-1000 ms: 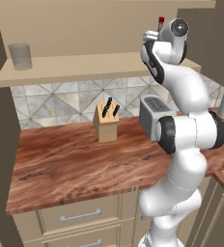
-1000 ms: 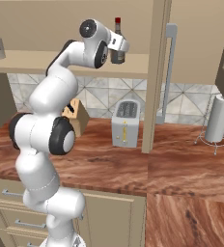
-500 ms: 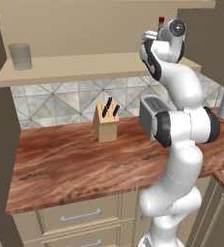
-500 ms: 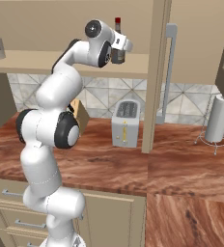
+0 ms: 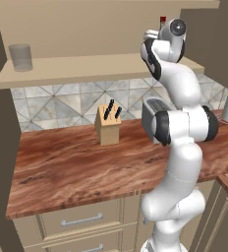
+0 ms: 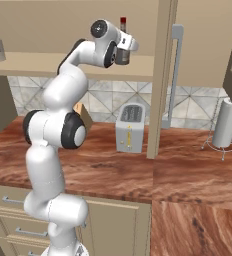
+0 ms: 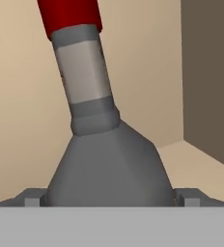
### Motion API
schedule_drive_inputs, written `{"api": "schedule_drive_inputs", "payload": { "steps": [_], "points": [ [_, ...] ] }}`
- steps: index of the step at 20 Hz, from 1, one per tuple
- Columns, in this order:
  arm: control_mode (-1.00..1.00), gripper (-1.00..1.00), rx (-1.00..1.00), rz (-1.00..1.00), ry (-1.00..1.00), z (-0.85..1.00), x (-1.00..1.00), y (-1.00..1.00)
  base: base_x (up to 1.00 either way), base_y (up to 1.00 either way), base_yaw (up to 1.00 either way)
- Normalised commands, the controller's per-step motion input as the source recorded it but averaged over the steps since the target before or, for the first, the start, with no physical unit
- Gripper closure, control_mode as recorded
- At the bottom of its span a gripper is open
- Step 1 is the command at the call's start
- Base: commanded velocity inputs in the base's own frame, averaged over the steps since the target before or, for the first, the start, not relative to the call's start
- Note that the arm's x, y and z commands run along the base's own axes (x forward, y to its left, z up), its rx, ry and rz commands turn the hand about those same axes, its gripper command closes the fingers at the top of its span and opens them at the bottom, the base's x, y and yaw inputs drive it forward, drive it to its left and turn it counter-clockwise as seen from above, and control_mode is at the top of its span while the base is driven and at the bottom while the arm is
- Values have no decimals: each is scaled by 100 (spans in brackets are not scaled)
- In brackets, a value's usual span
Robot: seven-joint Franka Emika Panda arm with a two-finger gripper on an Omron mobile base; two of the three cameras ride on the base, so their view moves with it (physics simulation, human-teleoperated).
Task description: There is a bowl on the dining counter. Grab a lemon wedge from the fridge and place it in the bowl. Then get the liquor bottle and glass cup from the cabinet and place them next to the bowl.
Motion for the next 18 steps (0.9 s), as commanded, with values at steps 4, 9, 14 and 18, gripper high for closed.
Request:
{"api": "schedule_drive_inputs", "payload": {
  "steps": [4, 9, 14, 18],
  "points": [
    [-100, -100, 0, 0, 0, -3, 24, 0, 0, 0, 0],
    [-100, 100, 0, 0, 0, -1, 0, -7, 0, 0, 0],
    [-100, 100, 0, 0, 1, -1, 0, -1, 0, 0, 0],
    [-100, 100, 0, 0, -5, -1, -48, -15, 0, 0, 0]
  ]
}}
